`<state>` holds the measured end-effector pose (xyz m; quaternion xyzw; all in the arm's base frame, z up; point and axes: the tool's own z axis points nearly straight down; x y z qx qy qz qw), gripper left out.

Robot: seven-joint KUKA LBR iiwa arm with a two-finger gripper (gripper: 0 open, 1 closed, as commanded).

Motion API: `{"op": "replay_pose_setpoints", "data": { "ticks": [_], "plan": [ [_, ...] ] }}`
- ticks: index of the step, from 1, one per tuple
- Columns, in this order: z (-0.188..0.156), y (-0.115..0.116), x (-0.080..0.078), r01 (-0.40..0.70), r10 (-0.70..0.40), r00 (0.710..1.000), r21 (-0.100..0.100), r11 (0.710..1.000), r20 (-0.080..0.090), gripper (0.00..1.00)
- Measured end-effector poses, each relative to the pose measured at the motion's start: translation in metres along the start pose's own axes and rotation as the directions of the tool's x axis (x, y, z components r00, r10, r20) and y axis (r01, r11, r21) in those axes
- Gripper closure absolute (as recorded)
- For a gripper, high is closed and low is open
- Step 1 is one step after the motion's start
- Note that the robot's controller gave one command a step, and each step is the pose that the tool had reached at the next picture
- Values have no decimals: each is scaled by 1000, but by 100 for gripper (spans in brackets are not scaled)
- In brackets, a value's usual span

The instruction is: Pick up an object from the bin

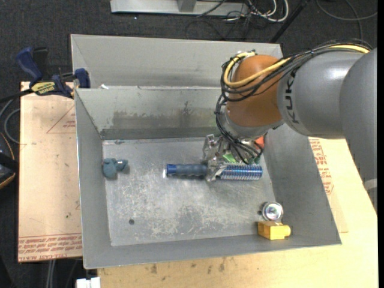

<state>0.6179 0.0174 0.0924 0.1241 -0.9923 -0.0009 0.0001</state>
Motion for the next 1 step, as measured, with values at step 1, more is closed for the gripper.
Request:
{"op": "replay_pose_setpoints", "data": {
  "ticks": [1],
  "plan": [
    [-116, -1, 1, 45, -45, 999, 3, 999, 10, 100]
  ]
}}
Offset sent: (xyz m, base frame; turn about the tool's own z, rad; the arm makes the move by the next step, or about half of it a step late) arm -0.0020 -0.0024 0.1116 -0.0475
